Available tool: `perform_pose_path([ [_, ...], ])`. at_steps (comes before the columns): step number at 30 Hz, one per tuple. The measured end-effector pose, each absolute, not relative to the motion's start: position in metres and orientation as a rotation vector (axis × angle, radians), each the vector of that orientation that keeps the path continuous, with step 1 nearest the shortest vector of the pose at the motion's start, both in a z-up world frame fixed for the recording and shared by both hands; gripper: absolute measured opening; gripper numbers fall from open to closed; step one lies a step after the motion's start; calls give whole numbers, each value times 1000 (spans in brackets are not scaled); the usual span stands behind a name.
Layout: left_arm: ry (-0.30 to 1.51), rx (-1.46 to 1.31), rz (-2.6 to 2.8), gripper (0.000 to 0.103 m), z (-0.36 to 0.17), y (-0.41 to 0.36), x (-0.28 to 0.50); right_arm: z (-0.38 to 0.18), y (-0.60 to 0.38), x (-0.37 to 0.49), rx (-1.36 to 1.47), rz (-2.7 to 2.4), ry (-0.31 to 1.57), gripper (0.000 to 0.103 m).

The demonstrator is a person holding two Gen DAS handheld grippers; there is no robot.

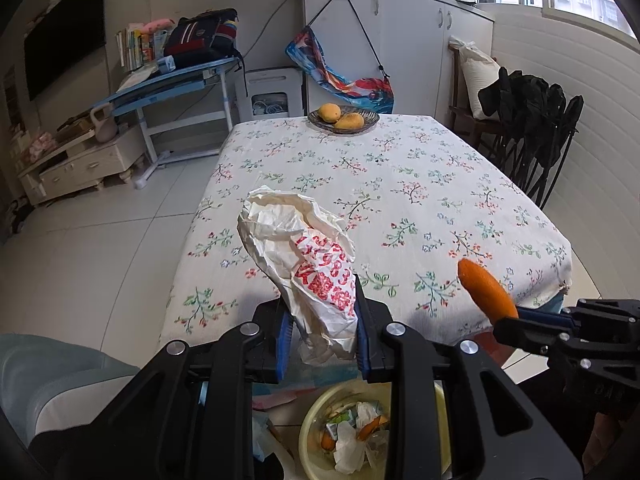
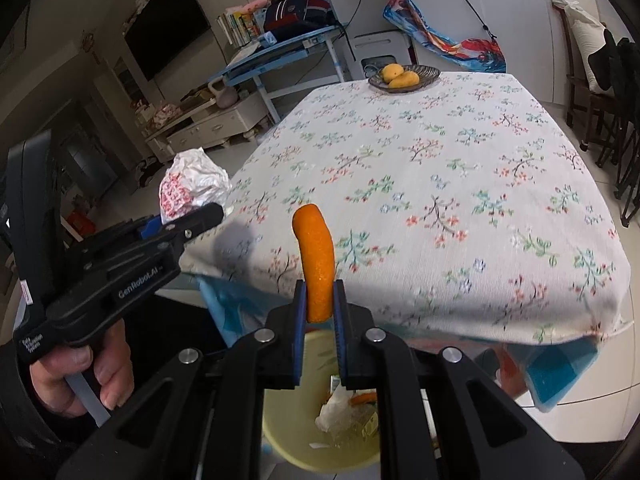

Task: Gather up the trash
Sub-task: 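Carry the snack bag and the orange peel toward the yellow basin with both grippers, then open the right gripper to drop the orange peel into the basin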

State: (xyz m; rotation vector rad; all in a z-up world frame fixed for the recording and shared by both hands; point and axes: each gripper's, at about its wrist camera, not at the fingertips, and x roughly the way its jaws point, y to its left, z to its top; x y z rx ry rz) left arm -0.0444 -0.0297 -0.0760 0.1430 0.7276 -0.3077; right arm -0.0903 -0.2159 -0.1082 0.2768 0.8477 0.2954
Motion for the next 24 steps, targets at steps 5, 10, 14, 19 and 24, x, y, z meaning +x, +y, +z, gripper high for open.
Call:
perform_pose_path([
  [5,726,141,-306,25,-75,-26,-52,-113,-211,-99,261,307,872,14],
  [10,725,144,-309,25,-75,-25,-57,-119,-204,-106,241,326,900,14],
  [14,725,147,-311,25,-76,-26,-59,-123,-200,-107,225,338,924,14],
  [19,726,150,-311,25,-77,-26,-61,-132,-193,-109,192,359,972,14],
  [24,726,152,-314,25,-78,-26,-62,-148,-179,-112,135,387,1062,14],
])
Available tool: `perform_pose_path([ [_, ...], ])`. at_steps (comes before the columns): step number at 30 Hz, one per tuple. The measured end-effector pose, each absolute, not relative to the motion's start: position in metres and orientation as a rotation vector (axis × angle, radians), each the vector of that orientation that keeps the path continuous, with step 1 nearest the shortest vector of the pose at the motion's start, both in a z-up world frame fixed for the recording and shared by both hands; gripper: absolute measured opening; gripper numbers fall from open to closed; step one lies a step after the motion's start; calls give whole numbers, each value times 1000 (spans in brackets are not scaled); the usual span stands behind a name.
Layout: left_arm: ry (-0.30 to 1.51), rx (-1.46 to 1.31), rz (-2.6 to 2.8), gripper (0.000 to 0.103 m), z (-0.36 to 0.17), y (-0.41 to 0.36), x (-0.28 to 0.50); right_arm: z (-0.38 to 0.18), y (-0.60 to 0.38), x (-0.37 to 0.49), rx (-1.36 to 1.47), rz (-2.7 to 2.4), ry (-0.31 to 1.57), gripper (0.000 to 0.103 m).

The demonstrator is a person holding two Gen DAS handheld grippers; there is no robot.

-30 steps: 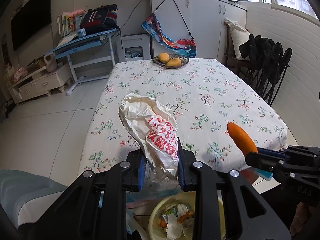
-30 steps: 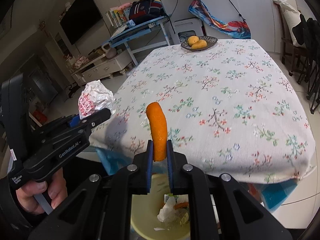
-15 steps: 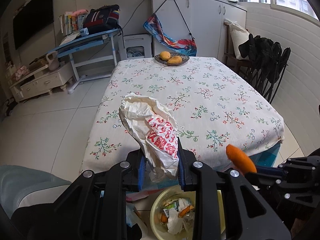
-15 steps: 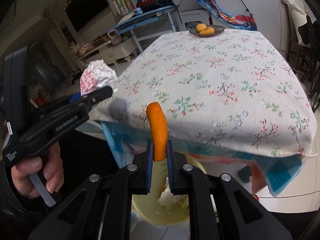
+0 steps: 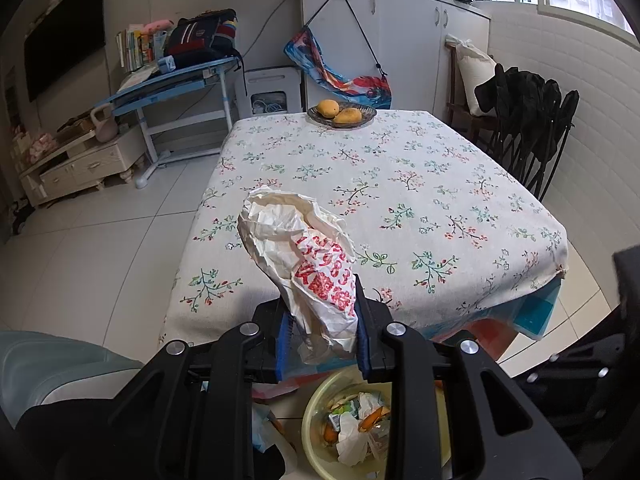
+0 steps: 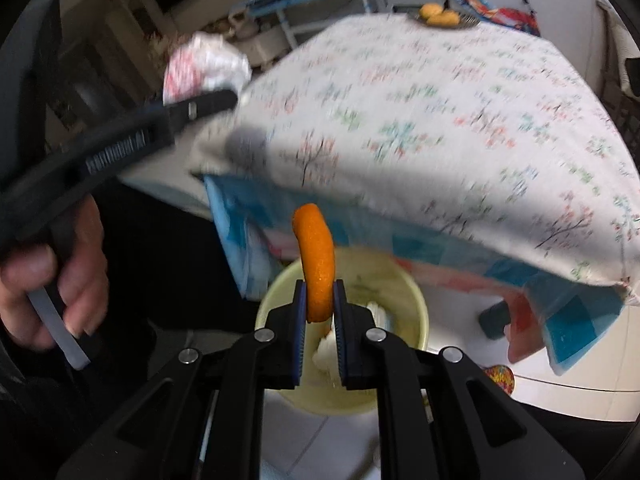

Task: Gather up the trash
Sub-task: 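Open the right gripper to drop the orange peel into the basin, then open the left gripper to drop the snack bag into the basin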

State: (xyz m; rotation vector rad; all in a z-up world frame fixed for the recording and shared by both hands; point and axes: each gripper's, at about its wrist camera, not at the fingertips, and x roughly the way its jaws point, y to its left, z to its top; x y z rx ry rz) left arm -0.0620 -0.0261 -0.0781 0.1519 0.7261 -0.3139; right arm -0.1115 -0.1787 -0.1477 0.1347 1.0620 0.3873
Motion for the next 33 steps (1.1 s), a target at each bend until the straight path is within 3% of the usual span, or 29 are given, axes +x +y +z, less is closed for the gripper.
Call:
perform_pose_path([
  [8,733,169,-344,25,-84,-29,-71,-168,-160,-115,31,384,1160,22],
  [15,779,205,-444,25,-95,-35,-83,-156,-185,-112,119,296,1094,42],
  [30,1088,487,-718,26,-169,-78,-115,-134,-245,-113,370,120,927,51],
  [33,1135,517,-726,35,-179,-80,-116,-132,-245,-114,382,105,912,55],
])
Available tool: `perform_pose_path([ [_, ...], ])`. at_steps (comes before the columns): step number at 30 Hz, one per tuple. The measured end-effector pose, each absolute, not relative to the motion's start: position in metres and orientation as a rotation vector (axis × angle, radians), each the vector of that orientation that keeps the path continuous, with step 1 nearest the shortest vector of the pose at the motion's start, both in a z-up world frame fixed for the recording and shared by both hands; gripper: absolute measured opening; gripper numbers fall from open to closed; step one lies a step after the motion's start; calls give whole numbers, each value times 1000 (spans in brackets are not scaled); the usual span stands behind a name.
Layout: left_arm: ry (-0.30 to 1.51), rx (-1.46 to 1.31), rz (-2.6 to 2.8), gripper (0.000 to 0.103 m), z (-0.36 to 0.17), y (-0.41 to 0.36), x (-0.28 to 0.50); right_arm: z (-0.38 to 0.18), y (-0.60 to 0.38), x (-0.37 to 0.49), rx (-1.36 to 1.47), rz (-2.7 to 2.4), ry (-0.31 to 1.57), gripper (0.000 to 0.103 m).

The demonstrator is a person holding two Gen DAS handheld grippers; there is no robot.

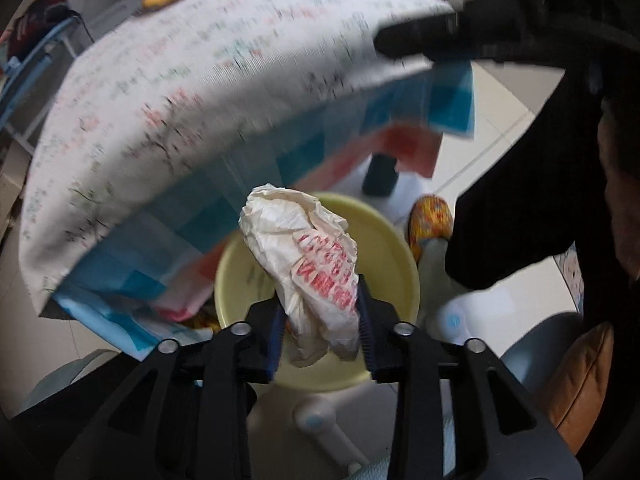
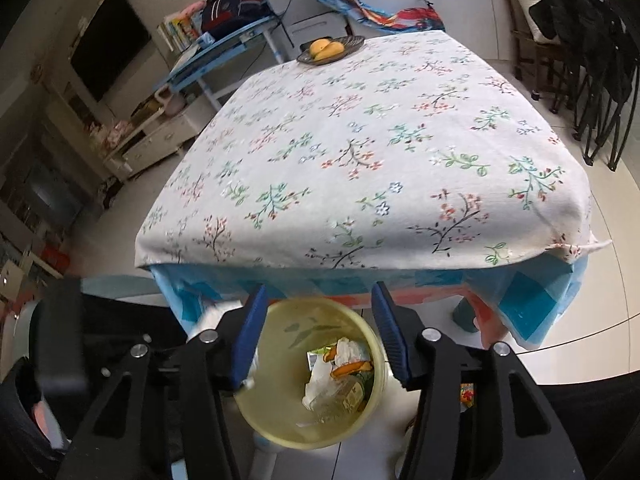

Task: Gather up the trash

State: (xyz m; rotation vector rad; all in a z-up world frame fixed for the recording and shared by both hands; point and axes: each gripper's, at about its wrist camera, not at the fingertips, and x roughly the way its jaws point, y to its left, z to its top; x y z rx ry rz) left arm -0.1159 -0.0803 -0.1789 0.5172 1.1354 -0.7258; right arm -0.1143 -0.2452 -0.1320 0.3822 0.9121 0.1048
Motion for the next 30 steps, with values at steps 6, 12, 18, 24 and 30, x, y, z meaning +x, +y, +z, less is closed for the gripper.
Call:
perform_pose_path([
  [6,1163,548,-732,57,-186,-82,-121,-131,-247,-113,389,86,898,61],
  [12,1106,534,-672,63,-176,-81,-115,-129,-252,-114,399,50,874,65],
  [18,843,426,-464,78,-124,-65,-103,-109,-256,-122,365,-47,756,72],
  [24,655,229,-307,92,-75,-38,-94,-86,-252,-129,292,-133,614,83],
  [30,574,150,-228,95,-51,-30,-93,-71,-234,-131,200,-144,515,87],
])
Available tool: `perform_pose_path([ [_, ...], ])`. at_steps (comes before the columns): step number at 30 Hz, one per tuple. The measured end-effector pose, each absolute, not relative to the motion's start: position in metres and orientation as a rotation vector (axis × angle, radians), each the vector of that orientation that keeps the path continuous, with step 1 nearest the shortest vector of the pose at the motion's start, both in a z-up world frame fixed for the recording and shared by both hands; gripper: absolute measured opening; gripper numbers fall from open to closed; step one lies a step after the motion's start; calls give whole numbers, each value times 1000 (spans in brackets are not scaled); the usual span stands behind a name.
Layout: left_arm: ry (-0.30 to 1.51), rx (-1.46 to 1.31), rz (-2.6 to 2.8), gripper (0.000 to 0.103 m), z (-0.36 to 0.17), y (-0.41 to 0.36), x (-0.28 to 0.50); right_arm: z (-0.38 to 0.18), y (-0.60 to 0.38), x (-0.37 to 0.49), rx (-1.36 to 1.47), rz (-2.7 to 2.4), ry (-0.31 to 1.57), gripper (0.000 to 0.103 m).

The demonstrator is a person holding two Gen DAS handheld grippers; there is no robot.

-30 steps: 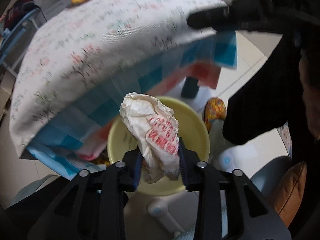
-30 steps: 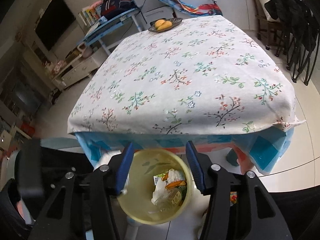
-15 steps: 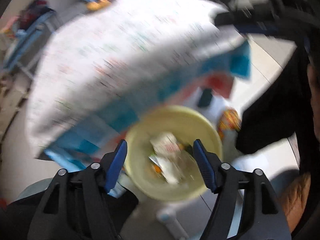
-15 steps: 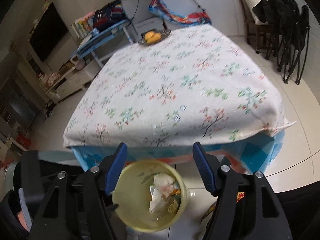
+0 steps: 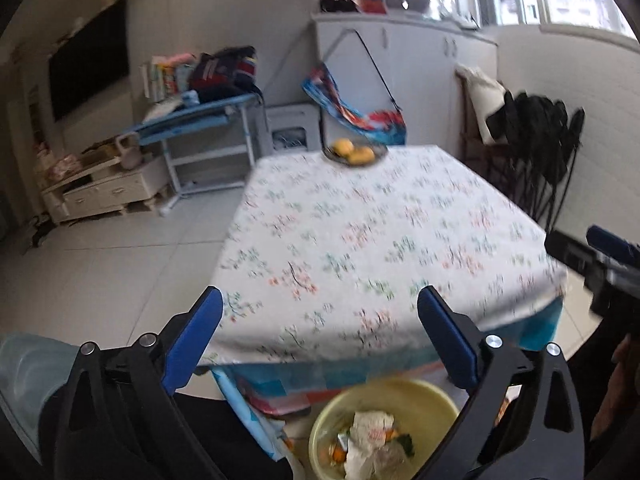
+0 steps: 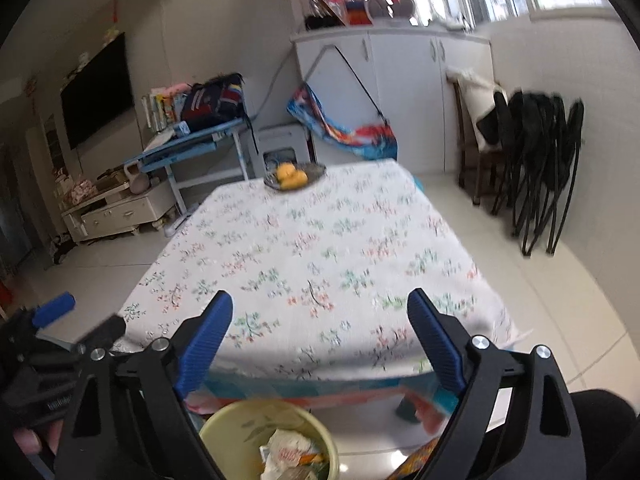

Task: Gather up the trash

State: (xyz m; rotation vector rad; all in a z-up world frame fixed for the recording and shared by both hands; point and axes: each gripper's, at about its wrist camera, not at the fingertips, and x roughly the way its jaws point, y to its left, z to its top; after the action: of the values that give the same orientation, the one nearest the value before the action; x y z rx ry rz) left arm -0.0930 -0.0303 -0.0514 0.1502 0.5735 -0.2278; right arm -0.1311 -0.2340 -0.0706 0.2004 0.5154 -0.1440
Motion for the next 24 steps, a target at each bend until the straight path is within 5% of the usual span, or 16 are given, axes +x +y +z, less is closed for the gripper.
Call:
perform_pose_path([
  [24,506,86,-172,96,-30,-21,-98,-61,-219,-133,119,-191,419,93],
])
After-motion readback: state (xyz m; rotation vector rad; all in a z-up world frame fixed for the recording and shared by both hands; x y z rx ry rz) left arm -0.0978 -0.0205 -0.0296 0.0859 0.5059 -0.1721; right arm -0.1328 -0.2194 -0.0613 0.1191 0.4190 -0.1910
